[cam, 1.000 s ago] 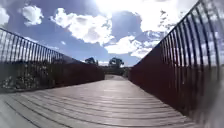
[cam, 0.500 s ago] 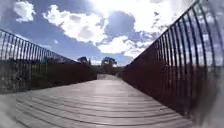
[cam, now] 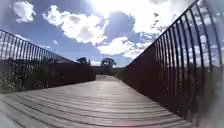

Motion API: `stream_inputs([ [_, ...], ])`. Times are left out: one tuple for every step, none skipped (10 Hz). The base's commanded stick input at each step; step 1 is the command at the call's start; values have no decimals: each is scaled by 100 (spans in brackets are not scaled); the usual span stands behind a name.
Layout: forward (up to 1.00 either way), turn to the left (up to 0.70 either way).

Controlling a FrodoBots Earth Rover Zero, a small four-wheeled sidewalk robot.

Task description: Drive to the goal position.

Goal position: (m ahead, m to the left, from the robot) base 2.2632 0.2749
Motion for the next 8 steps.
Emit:
stream_inputs([
  [85,0],
  [85,0],
  [85,0],
  [85,0],
  [85,0],
  [85,0],
  [85,0],
  [85,0],
])
